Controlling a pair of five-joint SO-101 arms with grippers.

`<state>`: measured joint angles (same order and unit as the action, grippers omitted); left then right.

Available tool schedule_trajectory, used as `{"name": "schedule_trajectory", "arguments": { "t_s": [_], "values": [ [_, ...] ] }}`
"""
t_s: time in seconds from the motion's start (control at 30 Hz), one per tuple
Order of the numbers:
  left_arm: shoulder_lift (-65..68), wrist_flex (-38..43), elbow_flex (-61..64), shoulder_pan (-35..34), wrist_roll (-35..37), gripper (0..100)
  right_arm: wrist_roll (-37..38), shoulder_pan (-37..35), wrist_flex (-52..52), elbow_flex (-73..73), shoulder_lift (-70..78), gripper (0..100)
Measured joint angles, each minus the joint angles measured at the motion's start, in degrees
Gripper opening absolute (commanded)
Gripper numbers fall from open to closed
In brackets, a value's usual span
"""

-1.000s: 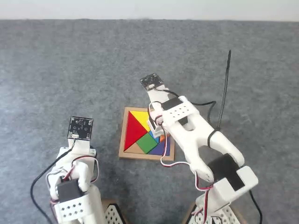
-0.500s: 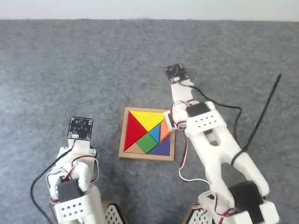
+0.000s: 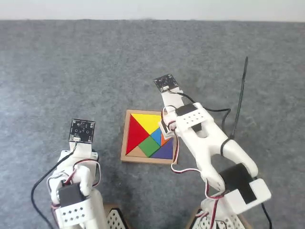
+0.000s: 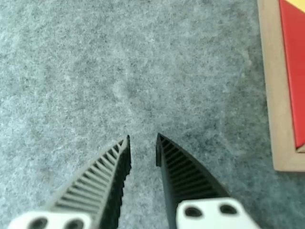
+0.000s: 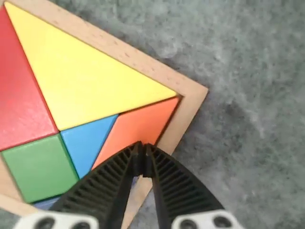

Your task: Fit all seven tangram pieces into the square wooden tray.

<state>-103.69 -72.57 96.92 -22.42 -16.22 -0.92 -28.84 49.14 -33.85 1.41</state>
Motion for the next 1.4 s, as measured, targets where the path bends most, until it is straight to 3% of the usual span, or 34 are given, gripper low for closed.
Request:
{"name": "schedule_trajectory", "arguments": {
  "t_s": [0.13,0.33,0.67,0.97,1.27,1.4],
  "values": [
    [0.0,0.0,0.0,0.0,0.0,9,0.0,1.7,3.2,0.1,-2.2,0.9],
    [0.0,0.0,0.0,0.0,0.0,9,0.0,10.1,6.4,-2.2,-16.7,0.9],
    [0.0,0.0,0.0,0.0,0.0,9,9.9,12.2,-10.5,-28.7,-38.2,1.2],
    [0.0,0.0,0.0,0.0,0.0,9,12.1,12.2,-28.2,-52.3,-57.5,1.2],
    [0.0,0.0,0.0,0.0,0.0,9,12.2,14.9,-29.2,-61.8,-75.2,1.0],
    [0.0,0.0,0.0,0.0,0.0,9,12.2,17.6,-24.3,-62.1,-81.3,1.2]
  ]
}}
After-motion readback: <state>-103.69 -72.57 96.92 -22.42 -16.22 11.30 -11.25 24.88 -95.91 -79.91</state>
